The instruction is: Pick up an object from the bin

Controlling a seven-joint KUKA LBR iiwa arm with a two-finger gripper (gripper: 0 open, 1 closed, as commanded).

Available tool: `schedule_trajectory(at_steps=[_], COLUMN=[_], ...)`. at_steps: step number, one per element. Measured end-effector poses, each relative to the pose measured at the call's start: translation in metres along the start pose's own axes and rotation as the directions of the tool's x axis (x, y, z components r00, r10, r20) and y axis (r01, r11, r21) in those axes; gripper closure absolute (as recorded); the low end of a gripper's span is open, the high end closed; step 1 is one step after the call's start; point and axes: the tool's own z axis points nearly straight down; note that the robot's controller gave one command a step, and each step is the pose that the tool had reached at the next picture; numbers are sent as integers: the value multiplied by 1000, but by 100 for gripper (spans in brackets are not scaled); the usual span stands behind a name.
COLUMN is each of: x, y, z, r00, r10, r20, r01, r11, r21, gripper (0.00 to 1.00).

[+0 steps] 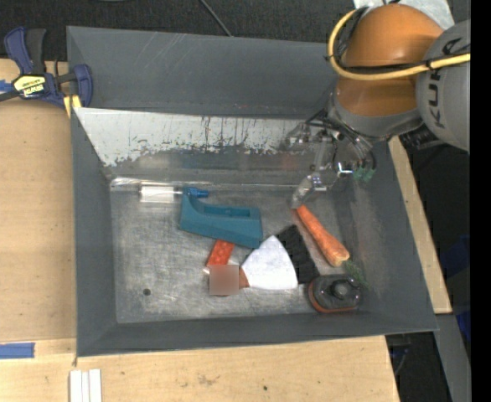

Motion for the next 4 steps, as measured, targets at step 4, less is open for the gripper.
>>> schedule_trajectory(at_steps=[4], x=[28], y=[74], z=[83], r00=[995], r10=[-101], r20=[14], r01=[101], r11=[995], r21=[0], gripper=[0])
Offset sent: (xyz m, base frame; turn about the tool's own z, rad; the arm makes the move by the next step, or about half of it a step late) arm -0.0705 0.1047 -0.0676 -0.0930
